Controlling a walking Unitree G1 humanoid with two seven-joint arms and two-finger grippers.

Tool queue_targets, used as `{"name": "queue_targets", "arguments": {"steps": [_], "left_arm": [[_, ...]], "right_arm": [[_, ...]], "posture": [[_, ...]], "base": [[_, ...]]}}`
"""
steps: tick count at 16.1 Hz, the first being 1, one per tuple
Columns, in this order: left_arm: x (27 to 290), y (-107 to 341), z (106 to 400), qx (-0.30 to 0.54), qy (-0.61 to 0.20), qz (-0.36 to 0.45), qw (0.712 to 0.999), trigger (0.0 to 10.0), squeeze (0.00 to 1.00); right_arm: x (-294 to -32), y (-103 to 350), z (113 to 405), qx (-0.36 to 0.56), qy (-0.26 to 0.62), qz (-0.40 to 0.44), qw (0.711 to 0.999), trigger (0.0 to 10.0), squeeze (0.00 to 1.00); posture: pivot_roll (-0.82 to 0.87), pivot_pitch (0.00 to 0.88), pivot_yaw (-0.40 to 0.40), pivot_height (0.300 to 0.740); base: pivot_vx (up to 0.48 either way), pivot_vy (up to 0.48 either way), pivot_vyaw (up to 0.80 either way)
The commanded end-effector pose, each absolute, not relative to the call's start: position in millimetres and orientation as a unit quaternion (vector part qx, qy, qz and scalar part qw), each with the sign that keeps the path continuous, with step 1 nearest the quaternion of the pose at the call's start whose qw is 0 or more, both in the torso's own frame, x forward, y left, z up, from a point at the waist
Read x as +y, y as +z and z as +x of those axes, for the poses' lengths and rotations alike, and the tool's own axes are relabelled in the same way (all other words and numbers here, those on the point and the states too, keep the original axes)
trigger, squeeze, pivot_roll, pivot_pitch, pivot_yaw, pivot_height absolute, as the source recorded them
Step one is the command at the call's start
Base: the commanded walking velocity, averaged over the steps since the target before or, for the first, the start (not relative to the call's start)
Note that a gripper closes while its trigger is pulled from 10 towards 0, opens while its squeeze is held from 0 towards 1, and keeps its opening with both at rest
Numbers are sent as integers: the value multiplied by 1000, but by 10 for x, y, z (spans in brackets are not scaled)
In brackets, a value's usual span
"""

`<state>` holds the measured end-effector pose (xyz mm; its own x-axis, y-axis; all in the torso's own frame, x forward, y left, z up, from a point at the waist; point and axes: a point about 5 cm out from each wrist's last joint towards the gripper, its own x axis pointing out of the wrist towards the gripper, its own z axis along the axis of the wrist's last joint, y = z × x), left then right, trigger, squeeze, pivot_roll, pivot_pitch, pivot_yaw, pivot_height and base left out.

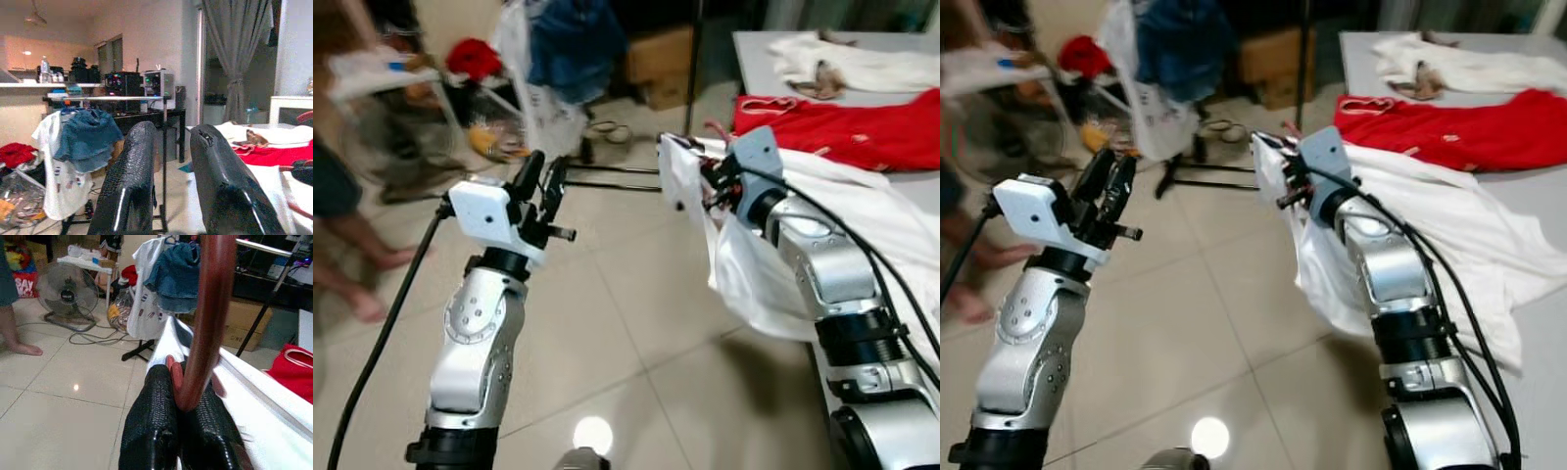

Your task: Hang hanger

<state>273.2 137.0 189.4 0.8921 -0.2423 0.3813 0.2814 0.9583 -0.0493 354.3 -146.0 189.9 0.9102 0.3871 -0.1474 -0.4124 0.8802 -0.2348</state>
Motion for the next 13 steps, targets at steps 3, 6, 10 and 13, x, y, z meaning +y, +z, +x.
{"name": "queue_targets", "arguments": {"steps": [3, 6, 10, 13], "left_arm": [[1350, 1927, 2732, -193, -141, -51, 970, 10000, 0], [1350, 1927, 2732, -193, -141, -51, 970, 10000, 0], [1350, 1927, 2732, -193, -141, -51, 970, 10000, 0], [1350, 1927, 2732, -193, -141, -51, 970, 10000, 0]], "right_arm": [[-1473, 1966, 3565, 42, 201, -131, 970, 10000, 0], [-1473, 1966, 3565, 42, 201, -131, 970, 10000, 0], [-1473, 1966, 3565, 42, 201, -131, 970, 10000, 0], [-1473, 1966, 3565, 42, 201, -131, 970, 10000, 0]], "posture": [[-5, 0, 65, 736], [-5, 0, 65, 736], [-5, 0, 65, 736], [-5, 0, 65, 736]], "base": [[0, 0, 0], [0, 0, 0], [0, 0, 0], [0, 0, 0]]}}
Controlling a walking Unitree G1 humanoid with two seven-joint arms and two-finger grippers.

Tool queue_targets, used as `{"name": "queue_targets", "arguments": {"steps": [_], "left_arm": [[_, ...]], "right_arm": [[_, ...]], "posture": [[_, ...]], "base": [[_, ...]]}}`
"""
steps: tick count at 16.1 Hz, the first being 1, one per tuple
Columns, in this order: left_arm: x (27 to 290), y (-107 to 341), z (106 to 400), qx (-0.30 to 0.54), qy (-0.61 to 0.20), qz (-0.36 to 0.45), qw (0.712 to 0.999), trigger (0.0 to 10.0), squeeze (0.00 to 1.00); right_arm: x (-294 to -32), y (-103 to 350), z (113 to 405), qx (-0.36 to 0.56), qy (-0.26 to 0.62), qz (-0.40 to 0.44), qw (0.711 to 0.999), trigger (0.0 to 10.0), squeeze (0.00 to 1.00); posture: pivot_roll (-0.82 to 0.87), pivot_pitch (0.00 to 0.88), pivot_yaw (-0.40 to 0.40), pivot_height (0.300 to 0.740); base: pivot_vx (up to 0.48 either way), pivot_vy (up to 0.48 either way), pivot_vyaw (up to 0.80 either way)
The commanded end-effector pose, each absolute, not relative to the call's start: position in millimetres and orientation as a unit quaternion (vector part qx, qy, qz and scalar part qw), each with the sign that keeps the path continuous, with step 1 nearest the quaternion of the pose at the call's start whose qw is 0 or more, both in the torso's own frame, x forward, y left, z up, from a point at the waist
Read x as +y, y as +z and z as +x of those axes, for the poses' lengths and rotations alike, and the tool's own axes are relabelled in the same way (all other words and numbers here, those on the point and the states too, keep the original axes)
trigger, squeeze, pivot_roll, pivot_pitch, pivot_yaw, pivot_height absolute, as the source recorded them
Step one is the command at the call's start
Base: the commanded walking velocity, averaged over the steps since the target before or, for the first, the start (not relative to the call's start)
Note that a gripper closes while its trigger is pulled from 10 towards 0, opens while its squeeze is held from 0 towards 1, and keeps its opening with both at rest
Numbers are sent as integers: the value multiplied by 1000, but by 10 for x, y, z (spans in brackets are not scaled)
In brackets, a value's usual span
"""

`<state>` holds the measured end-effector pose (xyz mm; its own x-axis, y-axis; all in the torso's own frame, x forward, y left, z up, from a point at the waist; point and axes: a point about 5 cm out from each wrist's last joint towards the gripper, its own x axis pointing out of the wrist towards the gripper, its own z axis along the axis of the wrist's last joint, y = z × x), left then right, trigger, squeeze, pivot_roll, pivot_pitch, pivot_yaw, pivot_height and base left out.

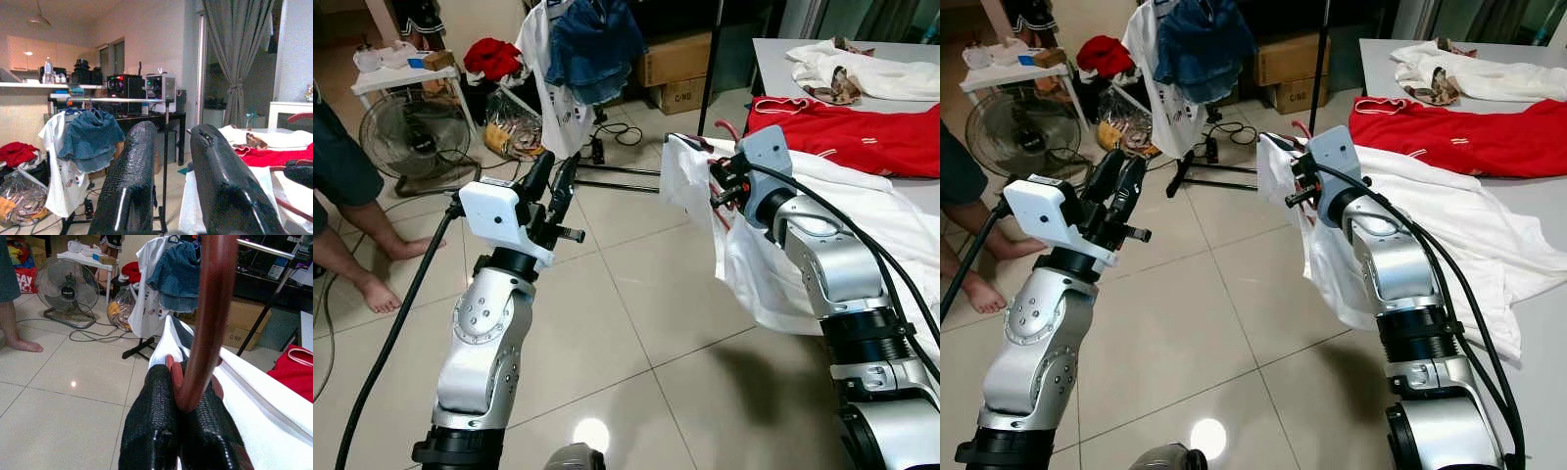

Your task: Hang hanger

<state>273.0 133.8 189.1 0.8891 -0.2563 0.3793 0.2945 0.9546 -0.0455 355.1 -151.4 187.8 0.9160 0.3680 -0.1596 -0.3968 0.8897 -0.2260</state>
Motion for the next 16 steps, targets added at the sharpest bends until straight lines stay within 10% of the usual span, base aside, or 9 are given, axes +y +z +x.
{"name": "queue_targets", "arguments": {"steps": [1, 8, 16], "left_arm": [[1350, 1927, 2732, -193, -141, -51, 970, 10000, 0], [1313, 1836, 2725, -179, -154, -45, 971, 10000, 0], [1321, 1618, 2600, -138, -177, -39, 974, 10000, 0]], "right_arm": [[-1473, 1966, 3565, 42, 201, -131, 970, 10000, 0], [-2340, 2034, 3485, 103, 115, -195, 969, 10000, 0], [-1680, 1641, 2951, 105, 368, -154, 911, 10000, 0]], "posture": [[-5, 0, 65, 736], [-32, 0, 69, 736], [-32, 0, 75, 736]], "base": [[0, 0, 0], [0, 0, 0], [0, 0, 0]]}}
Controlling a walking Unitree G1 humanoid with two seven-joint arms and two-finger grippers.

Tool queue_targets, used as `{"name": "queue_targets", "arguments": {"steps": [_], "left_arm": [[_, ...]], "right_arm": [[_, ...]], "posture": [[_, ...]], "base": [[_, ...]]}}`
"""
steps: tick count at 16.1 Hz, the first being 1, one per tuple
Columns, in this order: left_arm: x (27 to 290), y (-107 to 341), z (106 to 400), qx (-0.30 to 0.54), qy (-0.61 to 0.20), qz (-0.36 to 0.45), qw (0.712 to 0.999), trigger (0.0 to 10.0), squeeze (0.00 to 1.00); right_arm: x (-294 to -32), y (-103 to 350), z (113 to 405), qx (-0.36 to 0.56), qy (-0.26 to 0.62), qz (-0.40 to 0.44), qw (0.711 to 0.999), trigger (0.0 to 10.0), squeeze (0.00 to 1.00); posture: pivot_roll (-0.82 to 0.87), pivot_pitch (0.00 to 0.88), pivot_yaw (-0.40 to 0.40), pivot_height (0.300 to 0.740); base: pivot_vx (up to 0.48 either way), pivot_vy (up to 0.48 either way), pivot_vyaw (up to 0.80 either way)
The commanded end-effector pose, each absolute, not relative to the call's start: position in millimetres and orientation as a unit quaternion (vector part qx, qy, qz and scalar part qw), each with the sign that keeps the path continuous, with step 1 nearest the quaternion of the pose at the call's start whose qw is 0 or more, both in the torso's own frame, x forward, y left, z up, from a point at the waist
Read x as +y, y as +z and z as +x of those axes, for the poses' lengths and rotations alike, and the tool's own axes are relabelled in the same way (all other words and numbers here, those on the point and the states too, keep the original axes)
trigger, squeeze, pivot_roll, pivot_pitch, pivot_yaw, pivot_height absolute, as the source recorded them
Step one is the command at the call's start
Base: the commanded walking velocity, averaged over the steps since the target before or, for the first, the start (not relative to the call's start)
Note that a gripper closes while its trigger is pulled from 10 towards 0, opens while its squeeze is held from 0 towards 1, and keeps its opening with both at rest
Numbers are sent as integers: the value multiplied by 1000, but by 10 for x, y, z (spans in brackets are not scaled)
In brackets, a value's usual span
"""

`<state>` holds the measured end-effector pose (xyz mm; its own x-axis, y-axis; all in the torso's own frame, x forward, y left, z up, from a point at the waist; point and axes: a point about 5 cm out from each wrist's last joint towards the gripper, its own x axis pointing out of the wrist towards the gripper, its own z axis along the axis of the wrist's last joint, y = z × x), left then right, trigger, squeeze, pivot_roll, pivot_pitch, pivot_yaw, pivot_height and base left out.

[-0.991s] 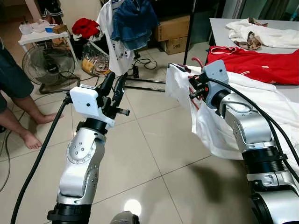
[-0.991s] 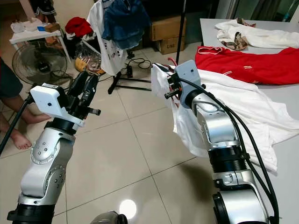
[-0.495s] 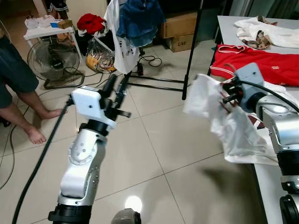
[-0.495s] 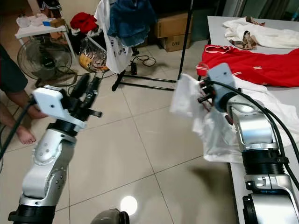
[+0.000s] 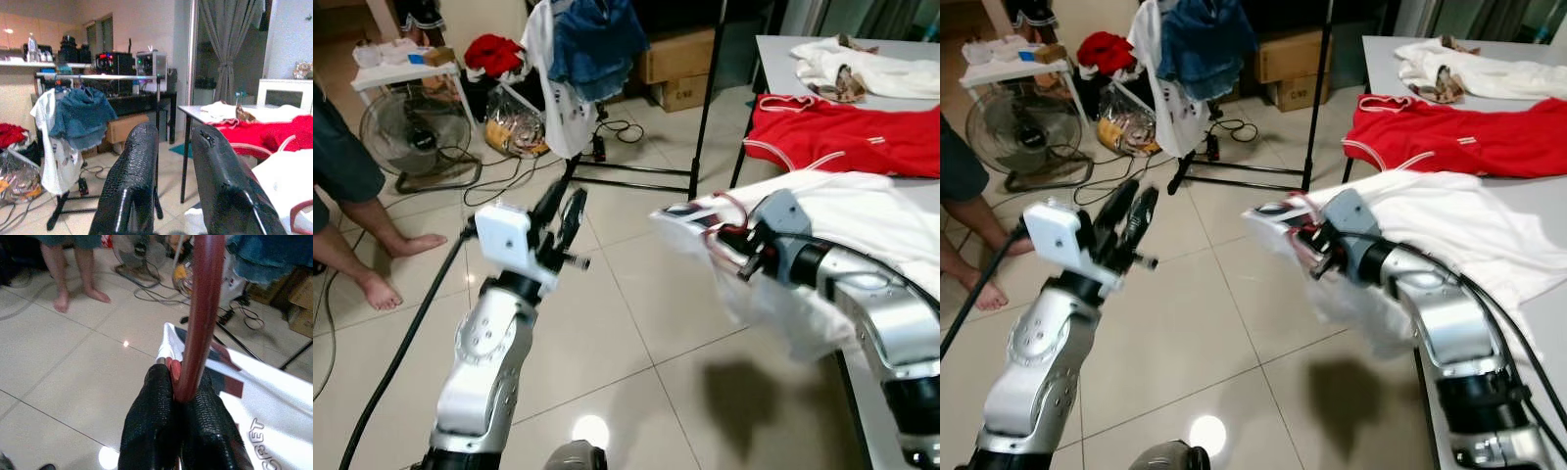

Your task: Hang hanger

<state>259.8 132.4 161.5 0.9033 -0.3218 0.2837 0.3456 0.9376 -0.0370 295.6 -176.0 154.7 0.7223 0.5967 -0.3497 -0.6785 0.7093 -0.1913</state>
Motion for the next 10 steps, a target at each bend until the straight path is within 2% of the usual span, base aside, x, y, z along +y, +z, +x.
{"name": "queue_targets", "arguments": {"steps": [1, 4, 8, 10], "left_arm": [[1315, 1571, 2574, -130, -179, -40, 974, 10000, 0], [1252, 1494, 2509, -119, -199, -33, 972, 10000, 0], [1234, 1366, 2433, -98, -215, -34, 971, 10000, 0], [1230, 1283, 2417, -84, -219, -34, 971, 10000, 0]], "right_arm": [[-1597, 1566, 2871, 114, 389, -135, 904, 10000, 0], [-1380, 1309, 2577, 150, 455, -92, 873, 10000, 0], [-1379, 1027, 2298, 204, 480, -19, 853, 10000, 0], [-1402, 779, 2287, 230, 445, -35, 865, 10000, 0]], "posture": [[-32, 0, 75, 736], [-28, 0, 73, 736], [-26, 0, 71, 736], [-33, 0, 72, 736]], "base": [[0, 0, 0], [0, 0, 0], [0, 0, 0], [0, 0, 0]]}}
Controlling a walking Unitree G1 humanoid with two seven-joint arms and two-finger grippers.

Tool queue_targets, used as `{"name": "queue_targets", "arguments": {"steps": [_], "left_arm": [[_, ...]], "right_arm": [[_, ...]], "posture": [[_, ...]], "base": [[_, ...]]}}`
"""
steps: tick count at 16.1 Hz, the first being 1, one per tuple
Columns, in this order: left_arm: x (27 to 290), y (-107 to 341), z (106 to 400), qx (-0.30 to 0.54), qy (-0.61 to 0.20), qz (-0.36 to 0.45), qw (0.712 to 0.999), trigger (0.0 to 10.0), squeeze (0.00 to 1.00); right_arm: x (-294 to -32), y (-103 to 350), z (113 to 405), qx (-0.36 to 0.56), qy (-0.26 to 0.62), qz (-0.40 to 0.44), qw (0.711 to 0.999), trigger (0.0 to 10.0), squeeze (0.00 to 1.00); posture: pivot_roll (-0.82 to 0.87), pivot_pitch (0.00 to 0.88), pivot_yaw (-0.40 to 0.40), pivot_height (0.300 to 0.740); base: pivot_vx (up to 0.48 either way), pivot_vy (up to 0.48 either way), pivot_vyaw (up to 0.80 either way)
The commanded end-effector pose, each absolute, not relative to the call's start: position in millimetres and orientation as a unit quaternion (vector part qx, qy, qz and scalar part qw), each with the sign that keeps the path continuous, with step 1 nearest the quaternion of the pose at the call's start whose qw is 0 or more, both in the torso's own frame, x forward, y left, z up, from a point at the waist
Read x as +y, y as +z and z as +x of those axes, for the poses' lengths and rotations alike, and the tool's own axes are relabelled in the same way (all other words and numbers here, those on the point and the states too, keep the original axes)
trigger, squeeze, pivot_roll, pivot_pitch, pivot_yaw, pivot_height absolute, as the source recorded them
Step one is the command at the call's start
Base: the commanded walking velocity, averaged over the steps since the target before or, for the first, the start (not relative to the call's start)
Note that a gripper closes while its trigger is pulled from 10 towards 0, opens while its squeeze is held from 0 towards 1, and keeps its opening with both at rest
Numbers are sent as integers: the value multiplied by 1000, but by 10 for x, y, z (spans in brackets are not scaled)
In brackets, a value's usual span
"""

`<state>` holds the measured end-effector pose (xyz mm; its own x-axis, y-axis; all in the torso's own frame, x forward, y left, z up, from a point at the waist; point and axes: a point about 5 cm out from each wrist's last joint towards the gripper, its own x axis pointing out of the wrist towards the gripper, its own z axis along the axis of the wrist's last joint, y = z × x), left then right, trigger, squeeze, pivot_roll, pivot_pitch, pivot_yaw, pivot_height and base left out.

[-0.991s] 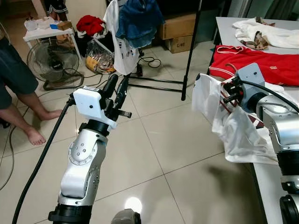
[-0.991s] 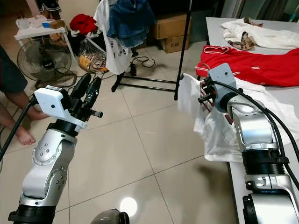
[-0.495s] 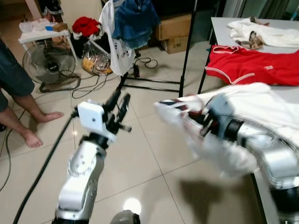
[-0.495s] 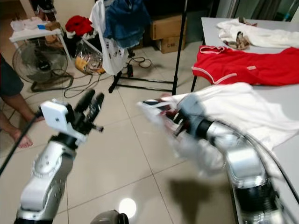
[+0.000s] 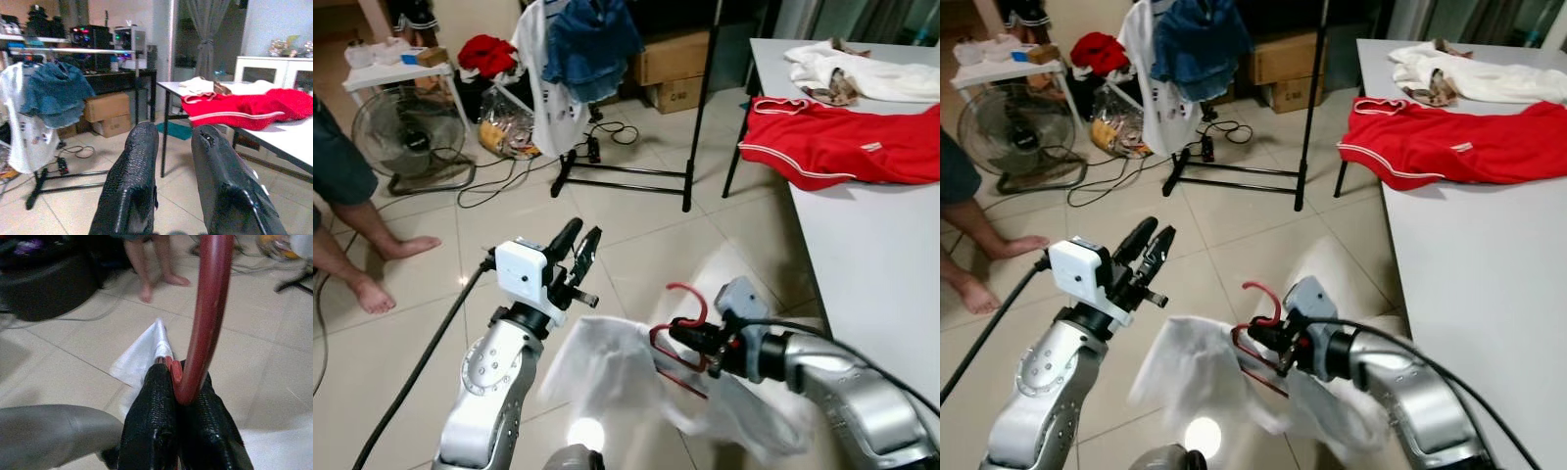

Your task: Hang hanger

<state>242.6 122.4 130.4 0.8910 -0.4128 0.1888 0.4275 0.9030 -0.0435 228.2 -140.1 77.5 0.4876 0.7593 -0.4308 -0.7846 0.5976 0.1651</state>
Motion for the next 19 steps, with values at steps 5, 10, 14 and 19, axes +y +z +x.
{"name": "queue_targets", "arguments": {"steps": [5, 10, 14, 19], "left_arm": [[1285, 1086, 2386, -51, -217, -31, 974, 10000, 0], [1470, 705, 2382, 4, -173, -36, 984, 10000, 0], [1636, 242, 2321, 80, -127, -22, 988, 10000, 0], [1798, -192, 2243, 171, -81, -13, 982, 10000, 0]], "right_arm": [[-1252, 638, 2592, 192, 356, -66, 912, 10000, 0], [-1115, 455, 2809, 163, 278, -79, 943, 10000, 0], [-1145, 263, 2869, 160, 218, -95, 958, 10000, 0], [-1258, 55, 2850, 170, 165, -105, 966, 10000, 0]], "posture": [[-25, 0, 77, 736], [-2, 0, 72, 736], [1, 0, 68, 736], [-17, 0, 71, 736]], "base": [[0, 0, 0], [0, 0, 0], [0, 0, 0], [0, 0, 0]]}}
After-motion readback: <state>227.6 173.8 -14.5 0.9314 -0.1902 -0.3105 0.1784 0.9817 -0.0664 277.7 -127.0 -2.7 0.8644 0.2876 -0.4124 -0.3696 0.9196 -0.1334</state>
